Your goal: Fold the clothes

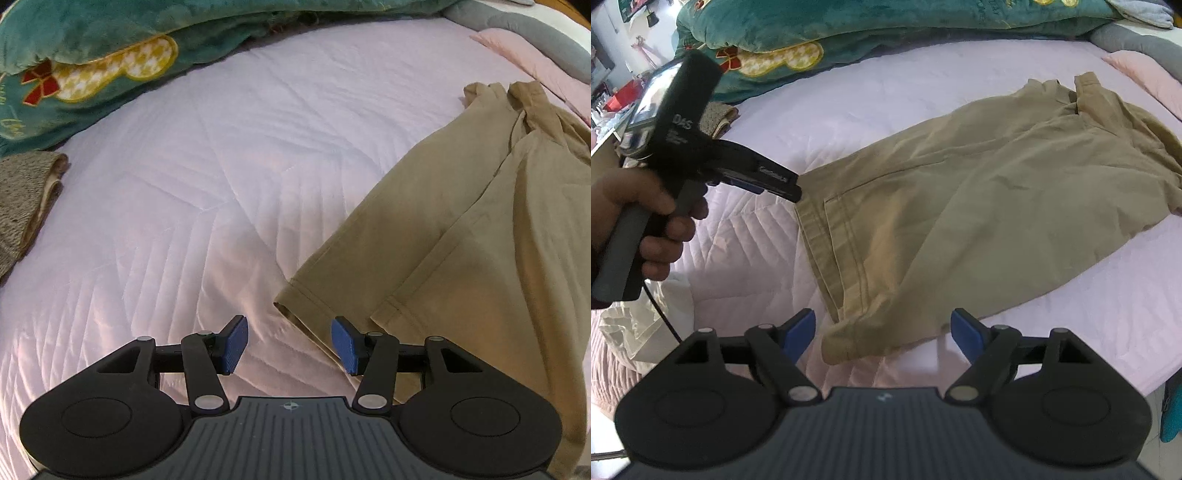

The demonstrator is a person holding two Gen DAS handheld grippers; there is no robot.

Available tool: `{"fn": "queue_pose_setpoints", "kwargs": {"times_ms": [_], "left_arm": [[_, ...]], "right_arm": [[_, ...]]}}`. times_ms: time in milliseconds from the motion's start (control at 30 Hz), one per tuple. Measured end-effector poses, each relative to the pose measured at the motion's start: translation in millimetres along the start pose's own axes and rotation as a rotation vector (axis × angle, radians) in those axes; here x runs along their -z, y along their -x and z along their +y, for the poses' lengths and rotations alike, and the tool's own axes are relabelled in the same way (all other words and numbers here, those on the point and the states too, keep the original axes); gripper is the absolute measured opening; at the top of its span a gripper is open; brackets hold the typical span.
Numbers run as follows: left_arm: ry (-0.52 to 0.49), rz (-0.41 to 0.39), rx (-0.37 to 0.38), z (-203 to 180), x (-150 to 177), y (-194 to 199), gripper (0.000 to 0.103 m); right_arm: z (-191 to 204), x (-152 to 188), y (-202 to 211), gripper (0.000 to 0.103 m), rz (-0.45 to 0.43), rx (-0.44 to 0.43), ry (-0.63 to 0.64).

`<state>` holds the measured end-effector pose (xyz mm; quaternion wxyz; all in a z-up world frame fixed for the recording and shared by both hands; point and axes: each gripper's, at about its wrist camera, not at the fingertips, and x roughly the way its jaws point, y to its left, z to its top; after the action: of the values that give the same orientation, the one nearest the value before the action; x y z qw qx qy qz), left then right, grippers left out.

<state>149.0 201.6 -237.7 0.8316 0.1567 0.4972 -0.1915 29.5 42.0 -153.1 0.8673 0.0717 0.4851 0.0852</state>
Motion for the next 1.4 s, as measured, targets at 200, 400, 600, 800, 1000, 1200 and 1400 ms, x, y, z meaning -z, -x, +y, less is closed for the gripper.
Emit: {"fn": "queue_pose_setpoints", "kwargs": {"times_ms": [200,400,600,800,1000,1200,1400], "left_arm": [[0.007,0.000,0.015,3,1,-1,0.053],[0.018,0.003,0.027,3,0,-10,0.053],[0.007,0.013,0.065,-1,-4,-29,0.052],[0.000,-0.024,0.135,-7,-8,-26,0.005],[0.026,-0.065,0.143,-12,-24,-6,0.004],[0.024,-0.126,0.142,-47,-77,30,0.004],[-0.007,-0.147,0.136,-135,-162,25,0.005]], "right_arm": [[-10,-4,0,0.082,0.003,0.011,-0.034],[-16,-7,-7,0.084,0.030,-0.067,-0.028],[-8,2,-7,0.080,0.029,-0.124,0.043],[-20,-2,-2,0.013,0.001,-0.143,0.075],[-33,-6,4,0.011,-0.026,-0.162,0.106],[-72,-33,28,0.011,-0.076,-0.166,0.093],[-164,-75,42,0.011,-0.120,-0.164,0.027]]}}
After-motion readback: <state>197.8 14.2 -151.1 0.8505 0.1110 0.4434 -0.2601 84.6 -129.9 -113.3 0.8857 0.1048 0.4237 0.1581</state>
